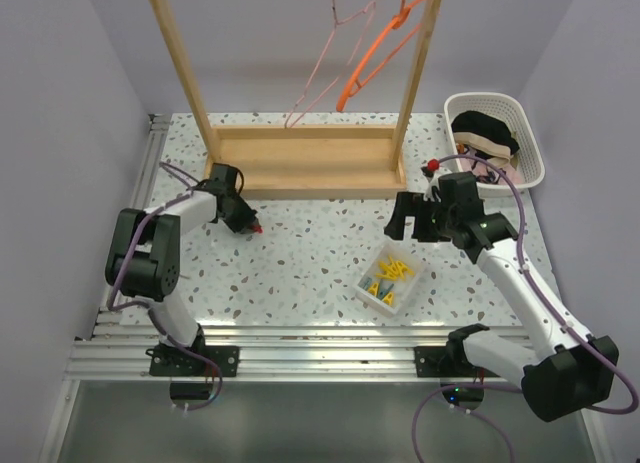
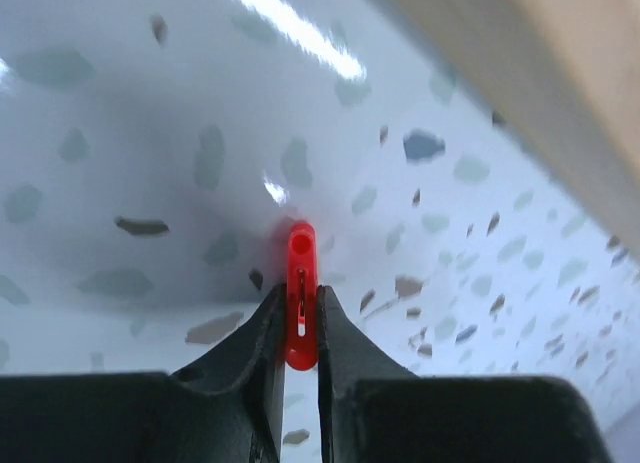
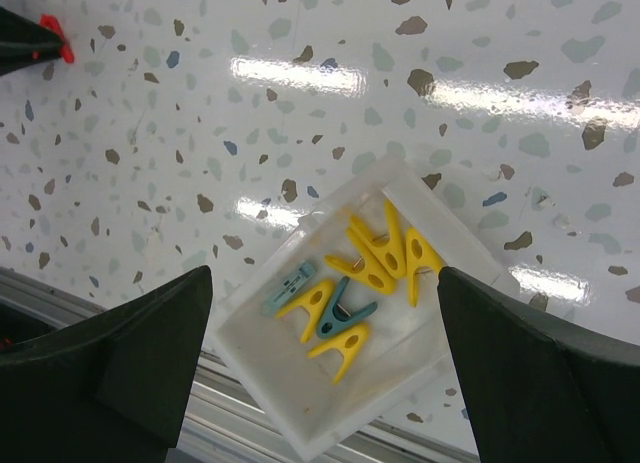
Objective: Remove the underwear clipped to the hanger
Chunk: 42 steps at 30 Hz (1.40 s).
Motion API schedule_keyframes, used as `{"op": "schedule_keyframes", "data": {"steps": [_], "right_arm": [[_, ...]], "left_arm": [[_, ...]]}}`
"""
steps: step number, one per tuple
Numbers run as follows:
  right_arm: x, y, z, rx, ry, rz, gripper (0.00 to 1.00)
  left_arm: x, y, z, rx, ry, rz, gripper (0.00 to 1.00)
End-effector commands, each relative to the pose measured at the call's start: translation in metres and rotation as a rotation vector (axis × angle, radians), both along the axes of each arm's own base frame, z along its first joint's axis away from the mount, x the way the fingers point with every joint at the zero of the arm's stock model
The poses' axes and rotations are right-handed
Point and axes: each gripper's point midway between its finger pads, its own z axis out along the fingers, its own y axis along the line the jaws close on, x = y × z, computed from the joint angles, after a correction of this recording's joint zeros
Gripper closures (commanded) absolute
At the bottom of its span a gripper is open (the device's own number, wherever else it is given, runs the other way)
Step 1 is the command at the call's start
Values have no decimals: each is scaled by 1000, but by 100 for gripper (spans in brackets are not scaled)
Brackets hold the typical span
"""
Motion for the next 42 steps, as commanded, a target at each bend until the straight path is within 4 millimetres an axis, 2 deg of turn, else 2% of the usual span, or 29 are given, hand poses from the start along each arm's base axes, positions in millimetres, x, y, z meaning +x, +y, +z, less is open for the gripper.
{"op": "schedule_keyframes", "data": {"steps": [1,2,3,5,7,8,9,11,13,14,15,17,18,20,21,22,24,25,26,27,31,32,33,34,35,36,37,40,42], "right_arm": [[4,-1,12,13,-47,-33,2],[5,-4,11,2,-49,-52,2],[6,-7,11,-3,-54,-65,2],[7,-15,12,-27,-63,-113,2],[9,-24,13,-51,-73,-167,2],[9,-27,13,-60,-67,-184,2],[9,-31,12,-72,-63,-207,2],[8,-42,8,-114,-47,-264,2],[7,-52,9,-140,-38,-333,2],[5,-67,9,-193,-34,-395,2],[4,-71,9,-204,-26,-420,2],[2,-81,11,-230,-26,-477,2],[1,-82,11,-233,-25,-484,2],[0,-83,12,-231,-22,-498,2],[0,-84,12,-231,-23,-506,2],[-1,-84,12,-226,-22,-512,2],[-3,-87,14,-229,-28,-531,2],[-3,-87,14,-225,-26,-535,2],[-3,-87,14,-223,-28,-535,2],[-4,-86,15,-219,-29,-533,2],[-4,-87,17,-221,-33,-528,2],[-4,-86,18,-222,-35,-525,2],[-4,-86,19,-223,-37,-523,2],[-5,-87,20,-228,-39,-520,2],[-5,-87,21,-230,-40,-519,2],[-5,-87,22,-228,-43,-520,2],[-4,-87,23,-229,-48,-514,2],[-4,-86,25,-223,-57,-502,2],[-3,-76,27,-187,-65,-455,2]], "left_arm": [[-40,-47,16,-196,-67,-296,100],[-46,-59,22,-219,-95,-354,100],[-58,-84,29,-221,-135,-468,100],[-71,-108,51,-207,-212,-572,100],[-85,-147,86,-248,-325,-683,100],[-86,-160,101,-265,-379,-711,100],[-96,-176,111,-281,-406,-755,100],[-94,-193,139,-312,-486,-787,100],[-107,-217,154,-359,-531,-879,100],[-116,-227,159,-390,-536,-934,100],[-131,-240,159,-392,-547,-1021,100],[-141,-257,156,-386,-531,-1090,100],[-155,-269,156,-394,-537,-1155,100],[-163,-285,151,-392,-530,-1202,100],[-174,-295,150,-391,-533,-1252,100],[-169,-303,146,-365,-531,-1254,100],[-175,-311,139,-345,-516,-1287,100],[-170,-317,136,-323,-518,-1280,100],[-170,-316,131,-304,-494,-1281,100],[-168,-322,135,-297,-516,-1298,100],[-169,-333,121,-259,-488,-1338,80],[-169,-334,118,-248,-477,-1342,72],[-170,-336,118,-242,-483,-1345,60],[-169,-336,116,-231,-483,-1340,55],[-167,-336,115,-226,-487,-1337,45],[-166,-335,113,-217,-486,-1332,34],[-164,-333,111,-201,-488,-1322,3],[-158,-327,113,-158,-505,-1285,0],[-156,-319,114,-133,-505,-1257,0]]}}
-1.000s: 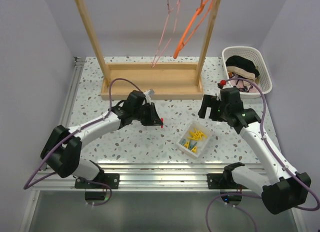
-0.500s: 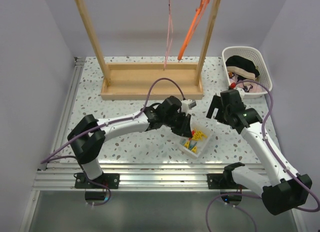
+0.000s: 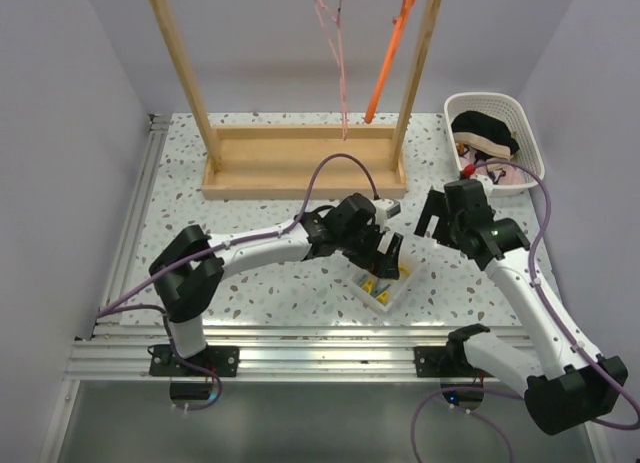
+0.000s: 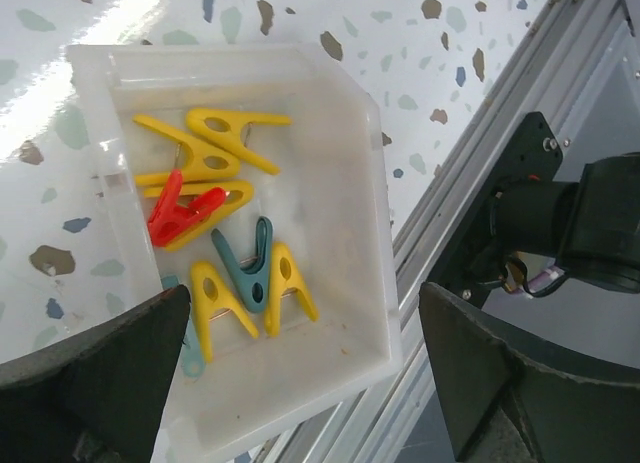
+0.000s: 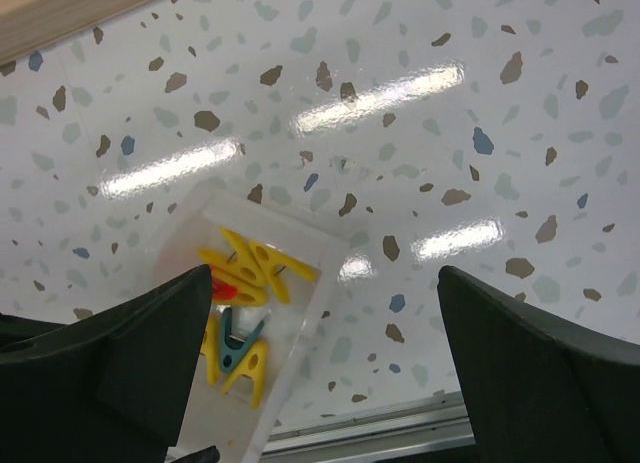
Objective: Remove the underwear clipped to the hanger
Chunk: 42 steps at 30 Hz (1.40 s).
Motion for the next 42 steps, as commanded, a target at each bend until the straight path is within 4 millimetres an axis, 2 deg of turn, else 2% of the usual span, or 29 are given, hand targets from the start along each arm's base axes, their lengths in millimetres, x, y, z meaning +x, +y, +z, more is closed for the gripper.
{"op": "schedule_keyframes", "data": {"steps": [1,6,8,11,12,14,15,16,17,18,19,20,21,23,24,25,27,34,37,42], "right_arm": [[9,11,26,43,-90,61,2],[9,36,41,151,-184,182,2],[5,54,51,222,-187,262,2],[-2,74,54,270,-133,386,2],[-7,79,49,274,-90,433,2],[-8,83,59,274,-88,481,2],[-9,83,61,268,-81,488,2],[-12,82,64,256,-78,510,2],[-14,89,79,273,-108,560,2],[-15,92,87,279,-127,590,2],[-16,93,95,280,-146,612,2],[-19,101,112,309,-182,663,2],[-20,105,121,323,-198,690,2],[-23,115,143,358,-227,746,2],[-29,121,152,389,-234,788,2],[-32,125,166,410,-259,817,2],[-40,134,178,461,-269,870,2],[-47,141,220,517,-405,899,2],[-50,143,237,541,-453,916,2],[-51,142,253,533,-501,917,2]], "left_arm": [[17,14,26,-1,-110,90,0],[21,40,61,-48,-198,188,0],[18,52,81,-81,-233,212,0],[14,66,109,-136,-270,242,0],[13,72,125,-167,-290,257,0],[11,78,138,-187,-311,267,0],[10,81,154,-219,-329,273,0],[9,84,160,-225,-334,272,0],[8,85,165,-231,-346,268,0],[11,90,180,-247,-372,296,0],[12,94,186,-251,-384,304,0],[11,96,189,-246,-390,305,0],[10,100,204,-269,-413,305,0],[9,105,213,-273,-428,309,0],[7,109,225,-291,-446,312,0],[8,113,227,-284,-451,321,0],[6,120,242,-303,-475,331,0],[0,135,269,-351,-509,352,0],[-7,132,279,-387,-508,317,0],[-13,128,289,-418,-515,272,0]]}}
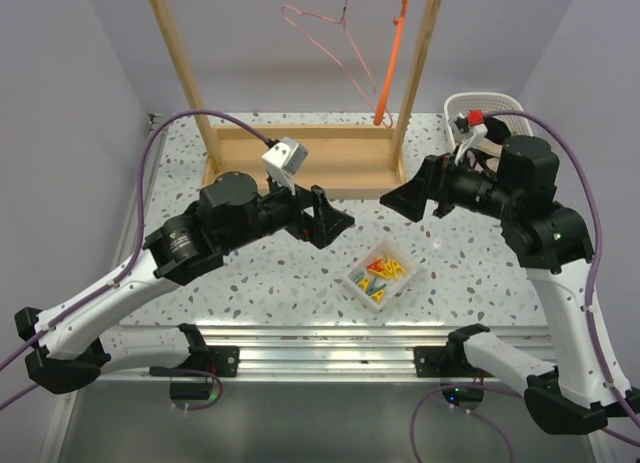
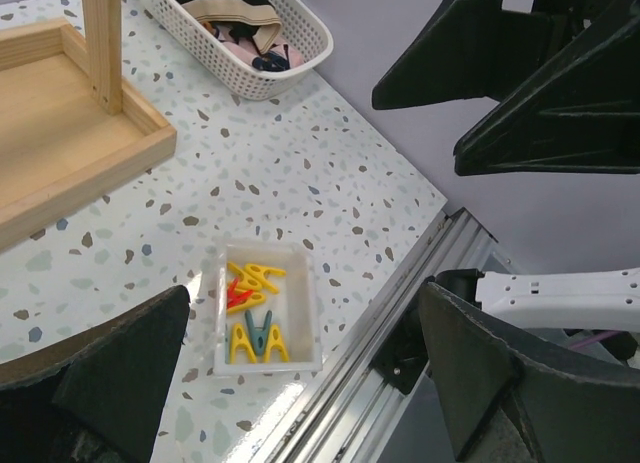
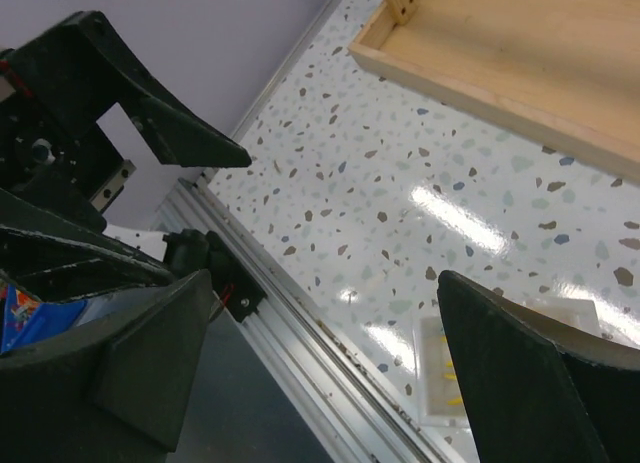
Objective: Remove the underwear clipped to the hanger
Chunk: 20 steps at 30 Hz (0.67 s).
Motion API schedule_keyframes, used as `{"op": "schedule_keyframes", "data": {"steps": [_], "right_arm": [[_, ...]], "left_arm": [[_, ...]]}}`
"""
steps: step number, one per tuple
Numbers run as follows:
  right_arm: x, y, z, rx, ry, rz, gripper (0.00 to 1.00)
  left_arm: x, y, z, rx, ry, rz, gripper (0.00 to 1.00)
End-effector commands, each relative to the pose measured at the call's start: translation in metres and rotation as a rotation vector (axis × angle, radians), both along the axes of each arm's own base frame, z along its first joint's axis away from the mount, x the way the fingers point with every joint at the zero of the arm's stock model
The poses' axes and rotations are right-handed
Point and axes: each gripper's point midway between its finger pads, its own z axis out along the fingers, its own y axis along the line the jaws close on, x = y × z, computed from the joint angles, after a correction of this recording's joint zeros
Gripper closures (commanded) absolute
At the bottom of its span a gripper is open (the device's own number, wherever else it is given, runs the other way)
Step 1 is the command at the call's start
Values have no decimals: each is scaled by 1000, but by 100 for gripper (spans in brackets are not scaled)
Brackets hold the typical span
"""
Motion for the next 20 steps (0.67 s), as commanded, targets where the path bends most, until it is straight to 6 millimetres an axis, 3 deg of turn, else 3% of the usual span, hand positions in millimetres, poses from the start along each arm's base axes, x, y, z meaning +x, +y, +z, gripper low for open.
{"op": "schedule_keyframes", "data": {"steps": [1,12,20], "right_arm": [[-10,4,41,66,-113,33,2],[-15,1,82,125,-219,13,2],[-3,-8,76,107,-189,-80,2]], "left_arm": [[-5,-1,27,-43,-54,-39,0],[-6,2,48,-80,-132,-46,0],[-1,7,48,-69,-150,-13,0]]}}
